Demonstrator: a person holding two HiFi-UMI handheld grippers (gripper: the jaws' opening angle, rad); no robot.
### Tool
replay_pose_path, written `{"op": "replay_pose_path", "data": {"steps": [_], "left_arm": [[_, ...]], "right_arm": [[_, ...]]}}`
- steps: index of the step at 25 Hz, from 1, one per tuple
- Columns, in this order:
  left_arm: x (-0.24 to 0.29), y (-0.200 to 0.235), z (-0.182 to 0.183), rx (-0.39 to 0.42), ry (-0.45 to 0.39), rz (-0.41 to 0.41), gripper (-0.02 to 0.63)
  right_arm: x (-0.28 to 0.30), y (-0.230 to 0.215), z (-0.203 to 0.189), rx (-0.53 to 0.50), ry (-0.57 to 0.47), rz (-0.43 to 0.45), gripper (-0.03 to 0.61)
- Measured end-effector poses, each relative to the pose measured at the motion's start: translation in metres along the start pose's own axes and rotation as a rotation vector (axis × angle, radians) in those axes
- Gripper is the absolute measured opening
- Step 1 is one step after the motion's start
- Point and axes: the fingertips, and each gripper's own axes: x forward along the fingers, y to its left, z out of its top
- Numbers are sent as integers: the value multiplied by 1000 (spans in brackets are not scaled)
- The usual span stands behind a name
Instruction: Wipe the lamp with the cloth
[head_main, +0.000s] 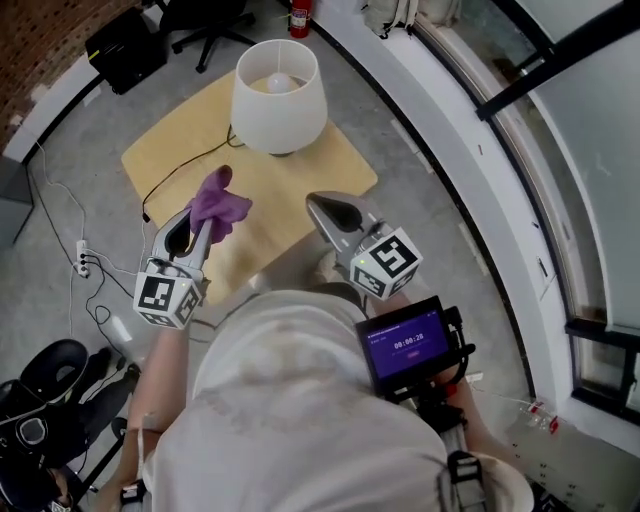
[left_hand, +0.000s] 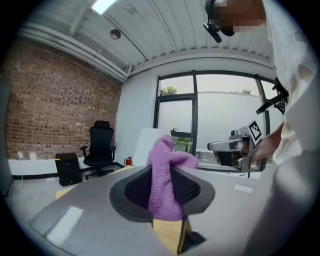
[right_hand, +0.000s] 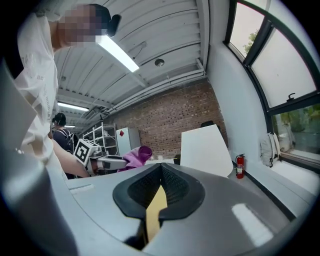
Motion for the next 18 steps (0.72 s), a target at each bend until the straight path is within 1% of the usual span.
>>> {"op": "replay_pose_path", "data": {"steps": [5, 8, 13, 18], "left_arm": [[-10, -20, -17, -7, 9, -60, 97], [-22, -22, -23, 1, 5, -88, 97], [-40, -25, -32, -3, 3, -103, 97], [-65, -18, -39, -15, 16, -99, 97]], "right_arm": [[-24, 21, -16, 9, 12, -53, 14], [-27, 38, -24, 14, 5, -78, 14], [-30, 57, -30, 5, 9, -94, 14], [-26, 80, -28, -2, 9, -97, 14]]}}
